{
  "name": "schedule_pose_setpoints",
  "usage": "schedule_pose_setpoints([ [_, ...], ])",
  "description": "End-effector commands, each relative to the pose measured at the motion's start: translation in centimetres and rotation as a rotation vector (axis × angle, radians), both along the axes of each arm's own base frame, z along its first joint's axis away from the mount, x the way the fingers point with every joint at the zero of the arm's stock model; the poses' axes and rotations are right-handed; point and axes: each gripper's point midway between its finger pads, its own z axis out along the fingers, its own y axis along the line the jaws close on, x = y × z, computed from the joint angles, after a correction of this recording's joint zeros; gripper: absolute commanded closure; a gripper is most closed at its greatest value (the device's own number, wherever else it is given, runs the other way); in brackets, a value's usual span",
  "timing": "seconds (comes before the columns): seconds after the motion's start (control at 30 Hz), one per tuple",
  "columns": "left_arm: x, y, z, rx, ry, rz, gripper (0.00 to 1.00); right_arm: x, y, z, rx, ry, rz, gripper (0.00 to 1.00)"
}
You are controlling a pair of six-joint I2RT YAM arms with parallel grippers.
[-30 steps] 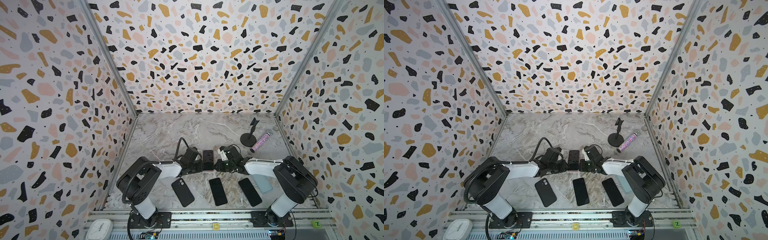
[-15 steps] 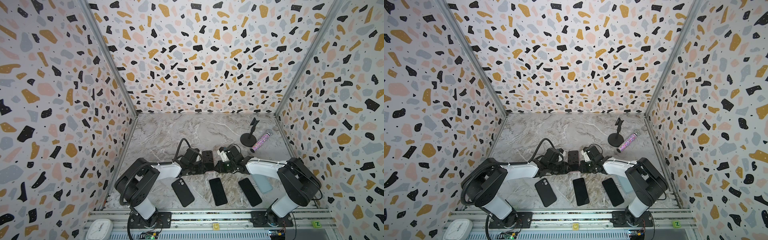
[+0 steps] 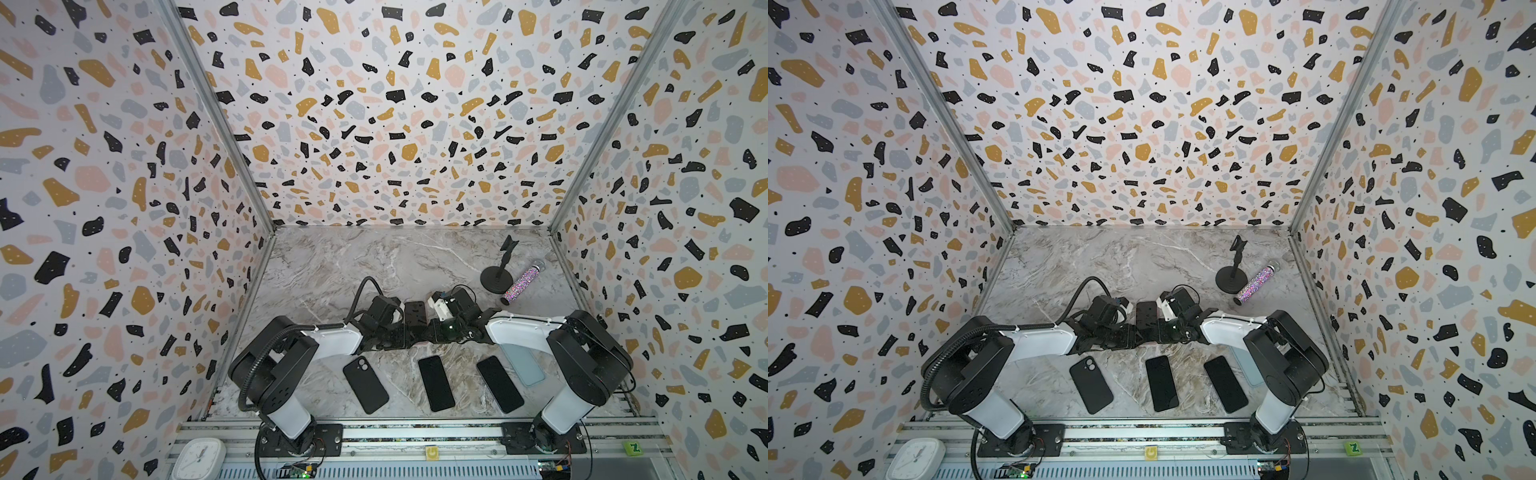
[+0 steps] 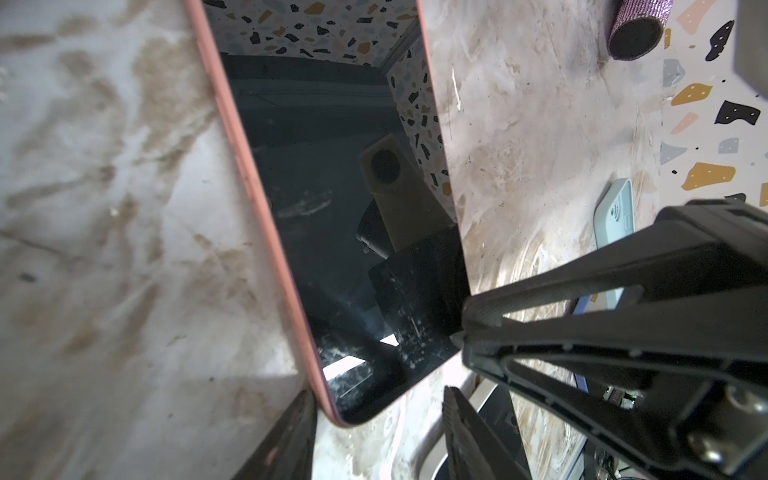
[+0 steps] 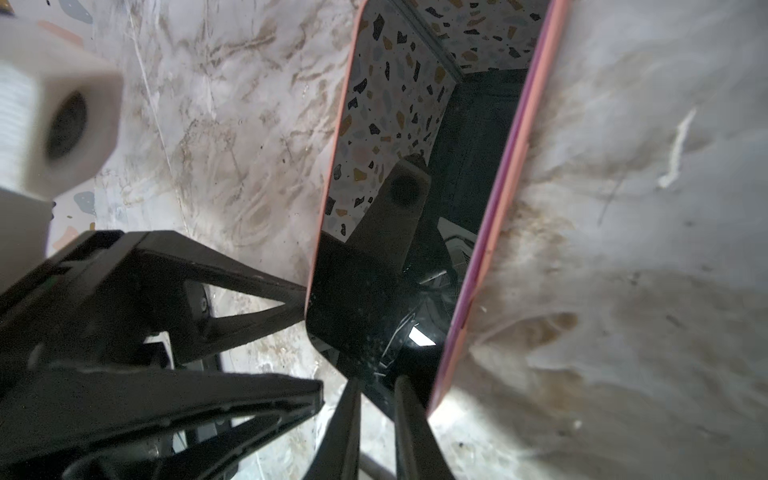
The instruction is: Put the phone into the phone case
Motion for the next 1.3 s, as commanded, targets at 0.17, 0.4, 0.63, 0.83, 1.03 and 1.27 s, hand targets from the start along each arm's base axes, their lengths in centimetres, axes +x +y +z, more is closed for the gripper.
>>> schedule_pose_setpoints([
  [0.17,-0.9,1.7,-1.6,0.063,0.042,-0.004,0.48,0.3,-1.6,0.5,-0.085,-0.025,-0.021,0.81],
  [0.4,0.0,2.3,-1.3,0.059,0.044,0.024,0.47,0.5,-2.3,0.3,-0.102,-0.009,-0.067,0.8],
  [0.63,-0.4,2.3,-2.1,0.054,0.063,0.033,0.52,-0.3,-0.8,-0.3,-0.055,0.029,-0.035,0.83],
  [0.83,-0.5,2.1,-2.5,0.045,0.075,0.033,0.59,-0.9,-0.2,-0.8,-0.04,0.052,-0.017,0.87],
  [1.03,-0.8,1.4,-2.7,0.025,0.083,0.025,0.68,-1.7,0.4,-1.3,-0.026,0.069,-0.002,0.9],
  [1.27,-1.0,1.0,-2.5,0.01,0.079,0.022,0.68,-3.7,1.5,-2.7,-0.005,0.12,0.037,0.9],
])
